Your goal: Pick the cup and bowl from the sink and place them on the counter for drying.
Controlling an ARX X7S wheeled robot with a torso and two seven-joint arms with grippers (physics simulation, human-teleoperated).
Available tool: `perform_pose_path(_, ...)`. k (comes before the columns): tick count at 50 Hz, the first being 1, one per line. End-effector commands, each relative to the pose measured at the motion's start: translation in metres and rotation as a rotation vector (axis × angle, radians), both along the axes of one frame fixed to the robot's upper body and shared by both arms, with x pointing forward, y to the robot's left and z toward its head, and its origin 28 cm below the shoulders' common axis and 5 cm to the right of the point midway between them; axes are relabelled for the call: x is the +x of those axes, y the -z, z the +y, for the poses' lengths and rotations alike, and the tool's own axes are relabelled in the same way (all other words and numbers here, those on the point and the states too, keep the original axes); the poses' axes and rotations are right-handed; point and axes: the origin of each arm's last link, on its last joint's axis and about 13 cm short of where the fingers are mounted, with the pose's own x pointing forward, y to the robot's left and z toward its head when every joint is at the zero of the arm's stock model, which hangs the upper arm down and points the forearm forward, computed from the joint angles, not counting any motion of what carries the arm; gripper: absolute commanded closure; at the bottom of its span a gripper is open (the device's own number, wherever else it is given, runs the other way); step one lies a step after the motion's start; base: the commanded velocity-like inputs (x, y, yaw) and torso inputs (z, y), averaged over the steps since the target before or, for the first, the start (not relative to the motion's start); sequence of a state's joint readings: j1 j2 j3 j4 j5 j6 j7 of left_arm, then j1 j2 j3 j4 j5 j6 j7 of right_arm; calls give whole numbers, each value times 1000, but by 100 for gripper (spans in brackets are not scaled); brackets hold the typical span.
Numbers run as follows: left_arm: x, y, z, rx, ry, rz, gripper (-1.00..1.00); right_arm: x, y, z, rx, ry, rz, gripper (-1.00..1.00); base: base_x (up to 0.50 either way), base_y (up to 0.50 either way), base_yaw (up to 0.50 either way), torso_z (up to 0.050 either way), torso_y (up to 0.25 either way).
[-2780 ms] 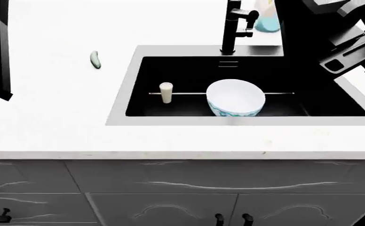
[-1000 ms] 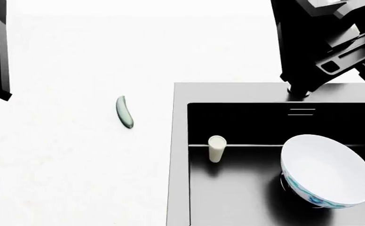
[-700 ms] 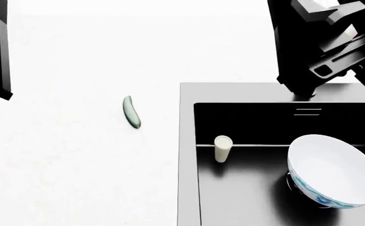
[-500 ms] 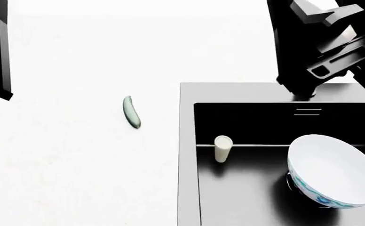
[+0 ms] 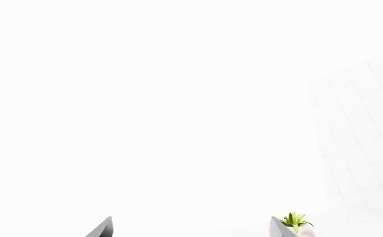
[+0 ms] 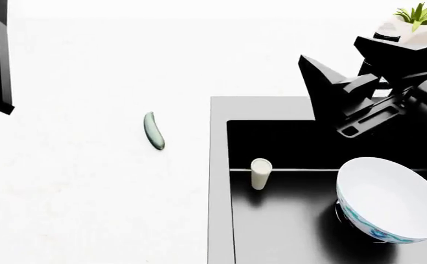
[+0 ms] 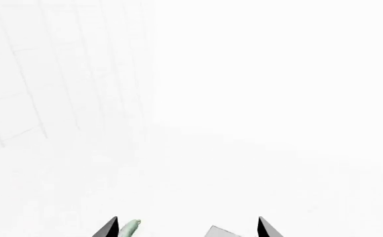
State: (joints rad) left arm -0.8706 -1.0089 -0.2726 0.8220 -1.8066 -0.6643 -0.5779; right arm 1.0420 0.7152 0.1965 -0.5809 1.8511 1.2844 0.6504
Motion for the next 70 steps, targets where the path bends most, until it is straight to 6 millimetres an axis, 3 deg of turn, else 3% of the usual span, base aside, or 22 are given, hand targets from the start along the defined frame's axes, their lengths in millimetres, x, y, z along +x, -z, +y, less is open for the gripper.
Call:
perform_pose_path(1, 1, -1, 0, -2, -6, 1, -100, -1, 11, -6, -45, 21, 103, -100, 0, 0, 0, 0, 0)
perform_pose_path(27, 2, -2, 0, -11, -7, -7, -100, -7, 36, -19, -154, 42, 310, -100, 0, 0, 0, 0, 0)
perform_pose_path(70, 1, -3, 1, -8, -7, -4, -100, -7, 79, -69, -156, 318, 504, -100, 0, 0, 0, 0, 0)
